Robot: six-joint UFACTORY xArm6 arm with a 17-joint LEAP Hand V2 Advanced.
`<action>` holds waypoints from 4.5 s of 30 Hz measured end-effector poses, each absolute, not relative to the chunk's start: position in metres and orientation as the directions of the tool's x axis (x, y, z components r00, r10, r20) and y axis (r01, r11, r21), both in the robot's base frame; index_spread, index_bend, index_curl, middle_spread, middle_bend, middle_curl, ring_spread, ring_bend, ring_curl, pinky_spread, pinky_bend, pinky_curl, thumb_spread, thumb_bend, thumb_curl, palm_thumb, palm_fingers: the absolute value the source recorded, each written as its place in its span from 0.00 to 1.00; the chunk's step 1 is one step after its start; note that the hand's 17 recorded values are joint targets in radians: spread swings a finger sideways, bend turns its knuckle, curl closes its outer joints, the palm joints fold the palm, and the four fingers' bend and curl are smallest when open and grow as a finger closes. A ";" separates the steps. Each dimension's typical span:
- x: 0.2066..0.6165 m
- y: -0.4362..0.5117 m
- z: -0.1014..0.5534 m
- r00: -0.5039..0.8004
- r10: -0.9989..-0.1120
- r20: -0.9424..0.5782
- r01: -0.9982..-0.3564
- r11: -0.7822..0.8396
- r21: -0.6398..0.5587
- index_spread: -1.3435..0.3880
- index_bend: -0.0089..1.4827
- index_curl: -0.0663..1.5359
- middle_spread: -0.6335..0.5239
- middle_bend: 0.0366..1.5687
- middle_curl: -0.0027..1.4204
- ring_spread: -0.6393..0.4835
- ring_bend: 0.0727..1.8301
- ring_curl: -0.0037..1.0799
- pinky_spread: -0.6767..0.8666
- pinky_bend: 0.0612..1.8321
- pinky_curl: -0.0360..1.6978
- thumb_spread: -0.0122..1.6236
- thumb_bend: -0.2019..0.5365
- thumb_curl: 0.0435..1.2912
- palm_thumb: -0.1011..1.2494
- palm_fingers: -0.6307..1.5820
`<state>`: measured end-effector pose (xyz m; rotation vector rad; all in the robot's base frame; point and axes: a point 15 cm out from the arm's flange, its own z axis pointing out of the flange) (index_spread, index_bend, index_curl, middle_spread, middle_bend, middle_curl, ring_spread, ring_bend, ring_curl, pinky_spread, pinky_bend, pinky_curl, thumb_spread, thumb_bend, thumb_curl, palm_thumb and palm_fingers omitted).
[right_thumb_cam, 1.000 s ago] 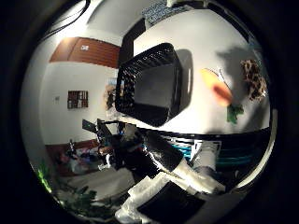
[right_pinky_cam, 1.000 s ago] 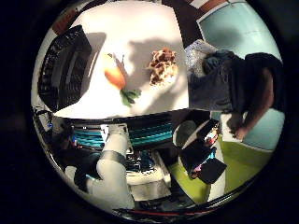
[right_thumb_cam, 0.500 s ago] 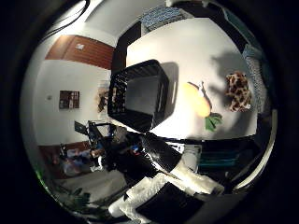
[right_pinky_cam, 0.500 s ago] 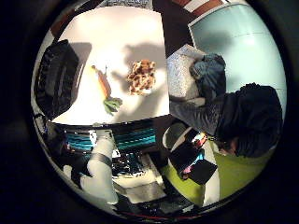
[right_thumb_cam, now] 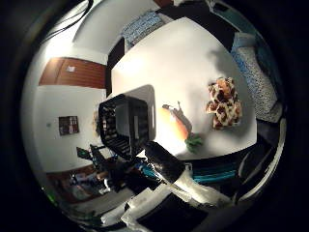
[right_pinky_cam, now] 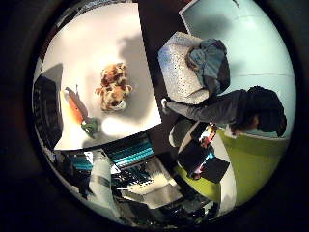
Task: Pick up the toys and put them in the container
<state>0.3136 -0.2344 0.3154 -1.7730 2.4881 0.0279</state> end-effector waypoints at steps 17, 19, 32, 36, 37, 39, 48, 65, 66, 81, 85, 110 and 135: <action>0.327 -0.286 0.240 -0.460 -0.878 -0.132 -0.885 0.466 -0.016 0.68 0.11 0.21 0.66 0.11 0.23 0.77 0.18 0.22 0.73 0.27 0.17 0.70 0.24 0.20 0.39 0.35; 0.326 -0.291 0.231 -0.472 -0.871 -0.134 -0.879 0.477 -0.008 0.69 0.11 0.21 0.67 0.11 0.23 0.77 0.18 0.22 0.73 0.27 0.17 0.70 0.24 0.20 0.39 0.35; 0.289 -0.275 0.153 -0.523 -0.838 -0.156 -0.853 0.513 0.098 0.69 0.11 0.21 0.65 0.11 0.23 0.77 0.18 0.22 0.73 0.27 0.17 0.70 0.24 0.20 0.38 0.35; 0.279 -0.264 0.126 -0.538 -0.826 -0.166 -0.842 0.518 0.150 0.70 0.11 0.20 0.63 0.12 0.24 0.76 0.20 0.23 0.73 0.27 0.17 0.69 0.24 0.20 0.37 0.36; 0.278 -0.264 0.120 -0.542 -0.824 -0.166 -0.839 0.521 0.157 0.70 0.11 0.20 0.63 0.12 0.24 0.76 0.21 0.23 0.73 0.27 0.17 0.69 0.24 0.20 0.37 0.38; 0.279 -0.267 0.117 -0.543 -0.824 -0.163 -0.838 0.522 0.157 0.70 0.10 0.20 0.60 0.15 0.25 0.74 0.24 0.24 0.72 0.27 0.16 0.69 0.25 0.20 0.38 0.41; 0.276 -0.266 0.128 -0.532 -0.832 -0.158 -0.845 0.508 0.167 0.57 0.20 0.25 0.35 0.42 0.39 0.30 0.47 0.38 0.23 0.37 0.18 0.67 0.26 0.24 0.57 0.78; 0.285 -0.228 0.284 -0.417 -0.902 -0.116 -0.907 0.421 -0.009 0.61 0.76 0.58 0.36 0.81 0.65 0.34 0.73 0.71 0.29 0.70 0.50 0.62 0.26 0.45 0.83 0.74; 0.286 -0.216 0.296 -0.396 -0.910 -0.125 -0.916 0.400 -0.007 0.62 0.76 0.58 0.36 0.81 0.66 0.34 0.73 0.71 0.29 0.71 0.51 0.62 0.26 0.46 0.83 0.74; 0.300 -0.011 0.419 0.016 -0.982 -0.191 -0.997 -0.001 -0.080 0.63 0.77 0.60 0.38 0.82 0.67 0.33 0.73 0.79 0.31 0.67 0.65 0.62 0.26 0.50 0.81 0.73; 0.302 0.047 0.432 0.122 -0.973 -0.198 -0.989 -0.103 -0.102 0.63 0.77 0.60 0.38 0.82 0.67 0.33 0.72 0.81 0.31 0.66 0.68 0.62 0.25 0.51 0.81 0.73; 0.341 0.198 0.441 0.323 -0.919 -0.226 -0.942 -0.290 -0.168 0.58 0.35 0.53 0.36 0.64 0.59 0.29 0.68 0.72 0.21 0.58 0.64 0.61 0.23 0.46 0.66 0.58; 0.324 0.120 0.394 0.274 -0.943 -0.191 -0.961 -0.262 -0.088 0.58 0.12 0.25 0.53 0.18 0.26 0.70 0.28 0.26 0.78 0.26 0.33 0.70 0.25 0.25 0.52 0.39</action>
